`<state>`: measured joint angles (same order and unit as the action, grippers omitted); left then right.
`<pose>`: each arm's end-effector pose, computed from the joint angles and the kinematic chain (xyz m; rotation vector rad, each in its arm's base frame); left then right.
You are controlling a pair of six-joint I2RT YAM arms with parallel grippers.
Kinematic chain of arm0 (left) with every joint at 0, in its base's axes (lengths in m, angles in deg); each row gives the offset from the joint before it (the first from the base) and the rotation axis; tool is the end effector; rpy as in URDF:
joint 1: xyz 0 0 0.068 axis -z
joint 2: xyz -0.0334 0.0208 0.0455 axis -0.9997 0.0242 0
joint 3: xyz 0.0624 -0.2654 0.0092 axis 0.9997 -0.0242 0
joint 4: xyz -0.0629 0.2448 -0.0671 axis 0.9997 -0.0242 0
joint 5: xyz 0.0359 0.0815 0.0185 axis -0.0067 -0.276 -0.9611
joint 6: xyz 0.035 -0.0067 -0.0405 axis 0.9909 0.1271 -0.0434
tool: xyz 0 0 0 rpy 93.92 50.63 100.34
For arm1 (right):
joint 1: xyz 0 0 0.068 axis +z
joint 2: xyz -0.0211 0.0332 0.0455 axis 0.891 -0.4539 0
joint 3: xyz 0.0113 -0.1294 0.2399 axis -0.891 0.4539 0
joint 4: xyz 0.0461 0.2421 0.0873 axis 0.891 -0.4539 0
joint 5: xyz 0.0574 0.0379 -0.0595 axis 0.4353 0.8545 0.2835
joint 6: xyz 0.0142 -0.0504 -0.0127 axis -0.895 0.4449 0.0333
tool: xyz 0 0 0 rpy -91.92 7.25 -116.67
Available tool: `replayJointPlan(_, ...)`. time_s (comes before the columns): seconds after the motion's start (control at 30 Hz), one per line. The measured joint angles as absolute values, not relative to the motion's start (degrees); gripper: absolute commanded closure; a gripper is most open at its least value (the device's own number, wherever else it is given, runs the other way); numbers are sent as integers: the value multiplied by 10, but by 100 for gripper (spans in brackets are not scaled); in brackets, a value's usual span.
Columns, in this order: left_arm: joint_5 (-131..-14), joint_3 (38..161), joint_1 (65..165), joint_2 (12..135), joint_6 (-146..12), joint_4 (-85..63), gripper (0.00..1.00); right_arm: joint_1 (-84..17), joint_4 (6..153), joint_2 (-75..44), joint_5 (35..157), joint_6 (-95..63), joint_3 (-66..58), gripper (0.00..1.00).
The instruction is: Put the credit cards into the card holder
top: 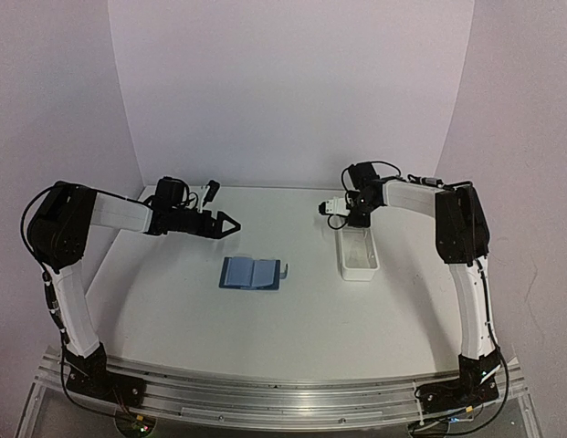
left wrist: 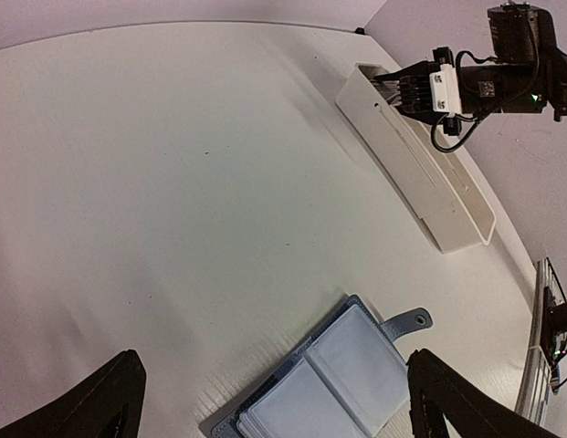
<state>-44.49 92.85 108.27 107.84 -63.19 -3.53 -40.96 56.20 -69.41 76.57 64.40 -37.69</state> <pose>0.3805 -0.1584 0.1759 0.5918 2.1155 -0.9647 0.4887 0.1903 0.1686 -1.7964 1.7534 -0.6337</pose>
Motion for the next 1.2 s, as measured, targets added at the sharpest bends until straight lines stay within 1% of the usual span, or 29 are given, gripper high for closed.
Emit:
replayJointPlan(0.17,-445,929,1083,1078,-632,-35,1,-409,553,-694,766,642,-384,70)
replayJointPlan(0.27,-445,929,1083,1078,-632,-35,1,-409,552,-694,766,641,-384,72)
replayJointPlan(0.3,-445,929,1083,1078,-632,-35,1,-409,552,-694,766,641,-384,70)
replayJointPlan(0.37,-445,929,1083,1078,-632,-35,1,-409,551,-694,766,640,-384,57)
replayJointPlan(0.4,-445,929,1083,1078,-632,-35,0,-409,552,-694,766,639,-384,56)
replayJointPlan(0.47,-445,929,1083,1078,-632,-35,1,-409,554,-694,765,637,-385,59)
replayJointPlan(0.5,-445,929,1083,1078,-632,-35,1,-409,556,-694,765,636,-385,62)
replayJointPlan(0.57,-445,929,1083,1078,-632,-34,1,-408,557,-694,765,634,-385,71)
replayJointPlan(0.6,-445,929,1083,1078,-632,-34,1,-408,557,-694,765,634,-385,73)
replayJointPlan(0.63,-445,929,1083,1078,-632,-34,0,-407,558,-694,766,633,-386,73)
replayJointPlan(0.73,-445,929,1083,1078,-632,-34,0,-407,565,-694,766,633,-387,67)
replayJointPlan(0.83,-445,929,1083,1078,-632,-34,1,-407,567,-694,766,631,-392,66)
replayJointPlan(0.93,-445,929,1083,1078,-632,-31,1,-407,567,-694,765,632,-392,70)
replayJointPlan(1.0,-445,929,1083,1078,-632,-30,1,-407,567,-694,764,633,-392,77)
replayJointPlan(1.07,-445,929,1083,1078,-632,-30,0,-407,567,-694,763,635,-392,81)
replayJointPlan(1.2,-445,929,1083,1078,-632,-30,1,-407,566,-694,762,637,-392,84)
